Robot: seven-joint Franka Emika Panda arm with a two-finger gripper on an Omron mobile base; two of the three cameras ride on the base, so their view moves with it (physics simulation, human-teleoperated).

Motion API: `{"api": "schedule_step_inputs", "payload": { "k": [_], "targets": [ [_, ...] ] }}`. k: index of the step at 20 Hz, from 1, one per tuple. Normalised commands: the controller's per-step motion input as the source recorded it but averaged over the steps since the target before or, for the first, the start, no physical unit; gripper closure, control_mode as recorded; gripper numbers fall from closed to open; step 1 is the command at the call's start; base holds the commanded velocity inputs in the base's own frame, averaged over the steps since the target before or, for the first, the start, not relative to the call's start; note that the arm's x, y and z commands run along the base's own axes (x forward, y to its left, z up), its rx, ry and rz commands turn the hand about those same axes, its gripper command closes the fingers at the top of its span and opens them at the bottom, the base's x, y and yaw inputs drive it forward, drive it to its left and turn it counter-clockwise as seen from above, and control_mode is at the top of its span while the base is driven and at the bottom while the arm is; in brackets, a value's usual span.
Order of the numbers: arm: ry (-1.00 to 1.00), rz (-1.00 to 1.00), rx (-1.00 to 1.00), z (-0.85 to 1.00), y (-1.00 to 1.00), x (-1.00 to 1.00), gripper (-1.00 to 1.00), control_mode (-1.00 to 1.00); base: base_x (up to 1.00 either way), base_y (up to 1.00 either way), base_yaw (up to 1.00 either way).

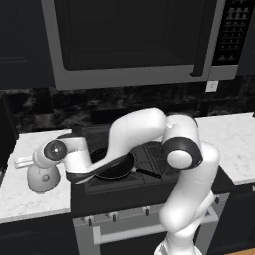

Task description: Pick the kettle from the counter and place it on a stove burner. Then turn the burner on.

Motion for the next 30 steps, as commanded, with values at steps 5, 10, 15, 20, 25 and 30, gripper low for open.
{"api": "schedule_step_inputs", "payload": {
  "k": [5, 10, 15, 20, 25, 30],
  "targets": [
    [-0.06, -0.06, 0.03, 0.84, -0.45, -0.62, 1.0, -1.0, 0.0, 0.0, 0.0],
    [0.0, -0.08, 0.11, 0.92, -0.59, -0.46, 1.0, -1.0, 0.0, 0.0, 0.0],
    [0.0, -0.07, 0.13, 0.72, -0.85, -0.25, 1.0, -1.0, 0.0, 0.0, 0.0],
    [0.0, -0.06, 0.03, 0.48, -0.91, -0.01, 1.0, -1.0, 0.0, 0.0, 0.0],
    [0.0, -0.05, -0.02, 0.43, -0.7, 0.0, 1.0, -1.0, 0.0, 0.0, 0.0],
    [0.02, -0.06, -0.14, 0.07, -0.67, 0.0, 1.0, -1.0, 0.0, 0.0, 0.0]
  ]
}}
